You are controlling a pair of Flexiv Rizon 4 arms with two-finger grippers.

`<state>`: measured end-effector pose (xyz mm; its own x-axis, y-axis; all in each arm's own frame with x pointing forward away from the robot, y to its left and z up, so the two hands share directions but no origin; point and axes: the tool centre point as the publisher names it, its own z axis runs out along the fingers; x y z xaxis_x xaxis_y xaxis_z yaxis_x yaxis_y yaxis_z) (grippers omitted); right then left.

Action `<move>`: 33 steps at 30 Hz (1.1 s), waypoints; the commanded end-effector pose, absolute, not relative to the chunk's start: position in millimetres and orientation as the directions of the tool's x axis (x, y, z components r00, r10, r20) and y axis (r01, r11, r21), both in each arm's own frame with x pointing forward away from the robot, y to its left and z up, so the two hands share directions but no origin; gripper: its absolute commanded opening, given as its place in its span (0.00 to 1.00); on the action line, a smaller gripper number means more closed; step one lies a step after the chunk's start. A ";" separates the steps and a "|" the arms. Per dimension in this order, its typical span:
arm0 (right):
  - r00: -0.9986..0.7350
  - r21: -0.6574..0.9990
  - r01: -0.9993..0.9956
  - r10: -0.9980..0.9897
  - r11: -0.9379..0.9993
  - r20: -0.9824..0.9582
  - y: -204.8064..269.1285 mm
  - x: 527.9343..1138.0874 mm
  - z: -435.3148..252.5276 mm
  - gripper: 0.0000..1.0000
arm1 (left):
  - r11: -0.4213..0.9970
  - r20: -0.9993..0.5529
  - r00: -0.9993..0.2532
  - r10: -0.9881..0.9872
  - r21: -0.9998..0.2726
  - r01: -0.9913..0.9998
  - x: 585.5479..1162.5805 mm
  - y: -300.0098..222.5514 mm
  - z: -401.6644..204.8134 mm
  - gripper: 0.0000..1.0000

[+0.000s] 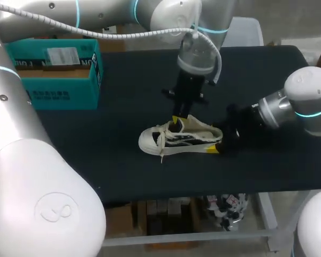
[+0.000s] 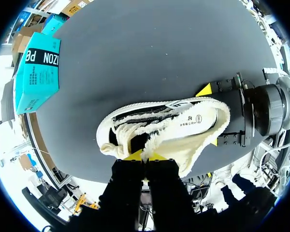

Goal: Open the shoe tongue, take the insole out of the shoe, put the insole back into the shoe, and pack the shoe into the shoebox

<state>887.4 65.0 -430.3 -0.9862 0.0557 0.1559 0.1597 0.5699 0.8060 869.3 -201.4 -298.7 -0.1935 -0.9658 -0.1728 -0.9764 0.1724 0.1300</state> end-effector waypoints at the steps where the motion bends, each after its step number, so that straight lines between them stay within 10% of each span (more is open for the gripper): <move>1: -0.986 0.807 0.161 0.054 0.568 0.159 64.3 885.2 -438.4 0.00 | 0.178 -0.014 -0.179 -0.984 0.035 -0.983 857.4 -162.7 -282.5 0.00; 19: -0.986 0.807 0.161 0.054 0.568 0.159 64.3 885.2 -438.4 0.00 | -0.155 0.280 0.071 -0.957 -0.289 -0.945 854.0 -80.7 -300.0 0.00; 33: -0.986 0.807 0.161 0.054 0.568 0.159 64.3 885.2 -438.4 0.00 | 0.019 0.425 -0.071 -0.902 -0.126 -0.992 878.0 -73.2 -311.3 0.00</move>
